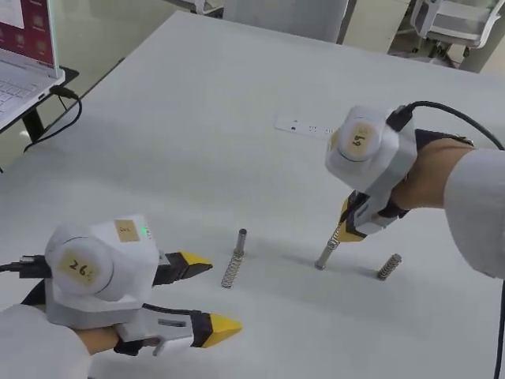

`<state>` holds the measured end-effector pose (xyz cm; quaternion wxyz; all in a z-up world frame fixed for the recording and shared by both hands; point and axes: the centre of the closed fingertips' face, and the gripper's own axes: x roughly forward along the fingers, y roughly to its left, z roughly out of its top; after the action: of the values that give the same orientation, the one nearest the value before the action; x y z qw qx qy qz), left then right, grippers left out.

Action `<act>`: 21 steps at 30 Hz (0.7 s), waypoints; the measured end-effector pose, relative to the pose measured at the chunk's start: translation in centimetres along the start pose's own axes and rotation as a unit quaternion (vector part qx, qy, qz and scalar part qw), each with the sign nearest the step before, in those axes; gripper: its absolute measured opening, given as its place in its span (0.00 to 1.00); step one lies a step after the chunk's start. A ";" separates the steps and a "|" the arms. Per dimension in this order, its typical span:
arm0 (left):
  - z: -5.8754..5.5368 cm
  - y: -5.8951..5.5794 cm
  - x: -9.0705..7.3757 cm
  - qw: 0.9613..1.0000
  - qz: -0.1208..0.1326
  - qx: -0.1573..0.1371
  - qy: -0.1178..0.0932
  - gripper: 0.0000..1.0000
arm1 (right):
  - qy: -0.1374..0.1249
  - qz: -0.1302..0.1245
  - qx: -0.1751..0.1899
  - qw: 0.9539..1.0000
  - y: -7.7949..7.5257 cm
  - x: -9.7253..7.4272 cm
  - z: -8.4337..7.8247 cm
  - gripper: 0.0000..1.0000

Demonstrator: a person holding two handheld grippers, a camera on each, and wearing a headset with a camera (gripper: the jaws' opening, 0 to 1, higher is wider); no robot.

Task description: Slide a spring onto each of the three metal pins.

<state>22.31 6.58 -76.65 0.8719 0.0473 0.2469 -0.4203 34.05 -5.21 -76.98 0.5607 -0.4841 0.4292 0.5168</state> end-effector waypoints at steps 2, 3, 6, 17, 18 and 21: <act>0.0 0.0 0.0 1.000 -0.001 -0.001 0.000 0.47 | 0.000 0.001 0.000 1.000 0.0 0.1 0.1 0.07; 0.0 0.0 0.0 1.000 -0.001 -0.001 0.000 0.47 | 0.000 0.002 0.001 1.000 0.0 0.2 0.1 0.07; -0.1 -0.1 0.1 1.000 -0.002 -0.002 0.001 0.47 | 0.005 0.006 -0.001 1.000 0.1 0.6 0.1 0.07; -0.1 0.0 0.1 1.000 -0.002 -0.004 0.000 0.46 | 0.011 0.015 0.006 1.000 0.2 2.9 -0.4 0.08; -0.2 -0.1 0.1 1.000 -0.003 -0.003 0.001 0.46 | 0.012 0.016 0.014 1.000 0.3 3.6 -0.7 0.08; -0.2 -0.1 0.2 1.000 -0.005 -0.003 0.001 0.45 | 0.012 0.017 0.022 1.000 0.2 4.3 -0.8 0.08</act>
<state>22.22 6.42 -76.91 0.8698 0.0441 0.2493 -0.4235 34.26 -5.31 -81.37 0.5576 -0.4704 0.4548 0.5109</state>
